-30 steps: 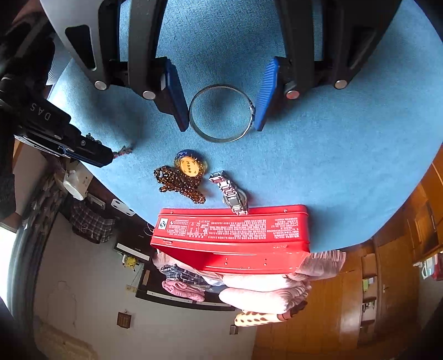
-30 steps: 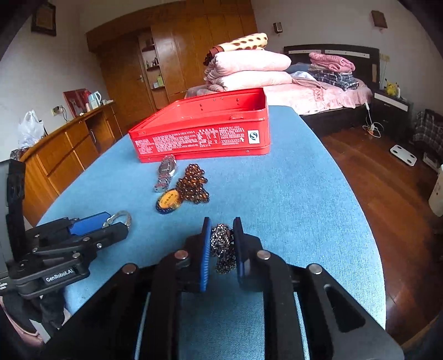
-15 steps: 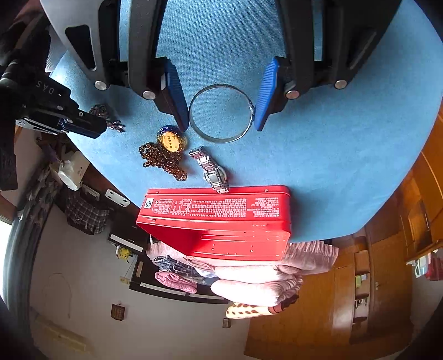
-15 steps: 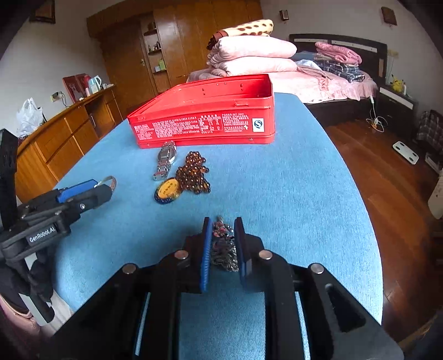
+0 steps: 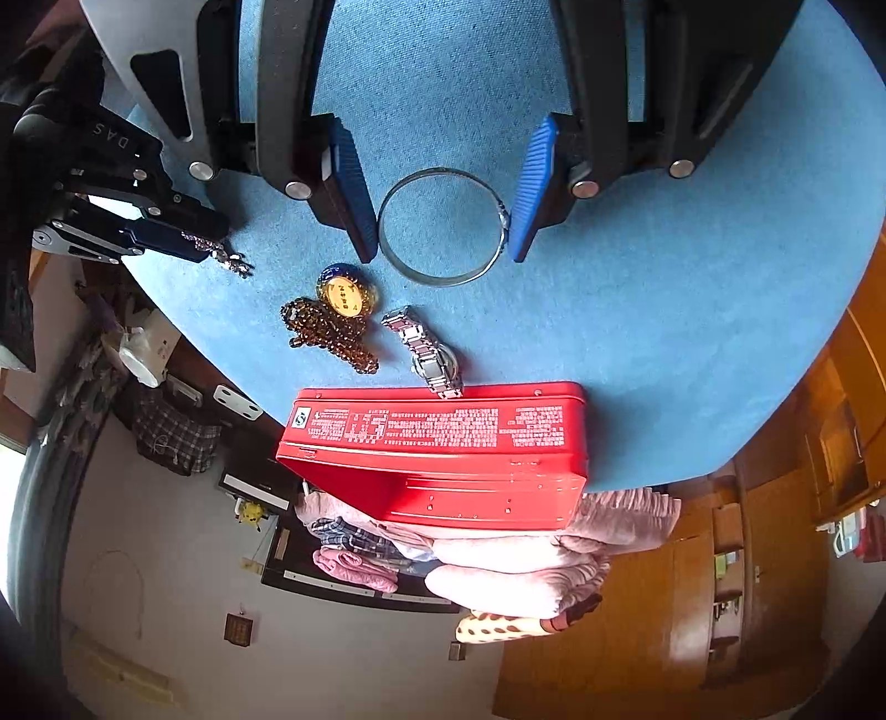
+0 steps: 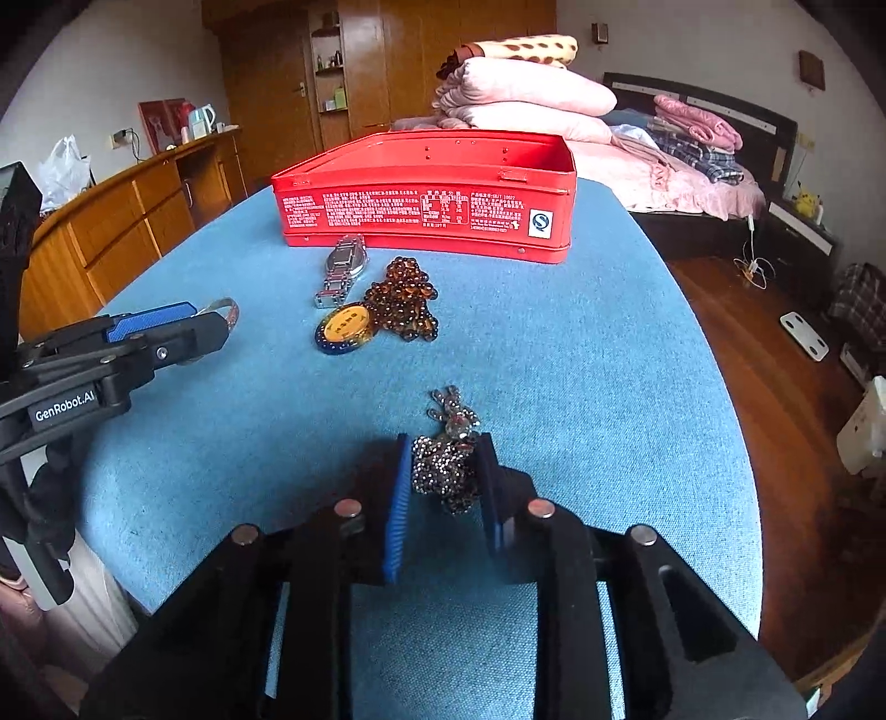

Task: Organize jewelry
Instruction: 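Grasp the silver bangle with the left gripper while the right holds the chain, then carry bangle and chain over the red tin and open both grippers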

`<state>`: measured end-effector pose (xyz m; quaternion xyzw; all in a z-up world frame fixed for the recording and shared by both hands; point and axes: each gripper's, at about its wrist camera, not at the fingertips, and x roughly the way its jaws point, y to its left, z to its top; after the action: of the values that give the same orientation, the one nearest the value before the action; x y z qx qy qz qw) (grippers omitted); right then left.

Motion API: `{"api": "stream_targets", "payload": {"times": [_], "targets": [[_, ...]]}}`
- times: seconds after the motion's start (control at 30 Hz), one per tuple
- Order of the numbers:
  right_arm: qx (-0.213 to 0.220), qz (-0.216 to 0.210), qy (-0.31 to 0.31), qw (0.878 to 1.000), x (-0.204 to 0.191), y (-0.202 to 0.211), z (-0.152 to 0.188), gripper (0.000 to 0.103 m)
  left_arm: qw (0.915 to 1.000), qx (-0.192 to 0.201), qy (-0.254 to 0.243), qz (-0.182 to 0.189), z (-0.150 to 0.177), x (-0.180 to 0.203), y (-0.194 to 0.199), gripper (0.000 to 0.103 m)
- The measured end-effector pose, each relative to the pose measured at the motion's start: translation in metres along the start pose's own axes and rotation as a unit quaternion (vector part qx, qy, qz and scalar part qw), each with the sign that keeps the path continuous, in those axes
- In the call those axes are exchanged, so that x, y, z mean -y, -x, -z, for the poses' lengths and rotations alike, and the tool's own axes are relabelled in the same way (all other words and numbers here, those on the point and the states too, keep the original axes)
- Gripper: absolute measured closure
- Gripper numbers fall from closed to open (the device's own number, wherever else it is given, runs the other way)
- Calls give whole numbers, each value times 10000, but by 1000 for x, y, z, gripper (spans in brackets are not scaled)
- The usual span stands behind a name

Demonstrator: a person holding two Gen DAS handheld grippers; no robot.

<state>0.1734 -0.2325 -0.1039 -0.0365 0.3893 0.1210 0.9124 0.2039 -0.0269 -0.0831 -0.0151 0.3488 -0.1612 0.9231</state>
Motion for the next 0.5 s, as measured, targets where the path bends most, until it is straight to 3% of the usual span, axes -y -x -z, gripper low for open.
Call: {"api": "stream_targets", "payload": {"times": [0.13, 0.2, 0.33, 0.5], "targets": [[67, -451, -326, 9984, 10, 4, -3, 84, 10000, 17, 25, -2, -2, -1, 1, 55], [163, -410, -375, 9983, 13, 8, -6, 84, 10000, 31, 34, -4, -3, -2, 1, 55], [415, -730, -495, 9952, 18, 22, -19, 84, 10000, 31, 66, 24, -5, -3, 2, 55], [683, -638, -385, 9949, 22, 36, -45, 84, 9999, 145, 20, -2, -17, -3, 6, 55]]}}
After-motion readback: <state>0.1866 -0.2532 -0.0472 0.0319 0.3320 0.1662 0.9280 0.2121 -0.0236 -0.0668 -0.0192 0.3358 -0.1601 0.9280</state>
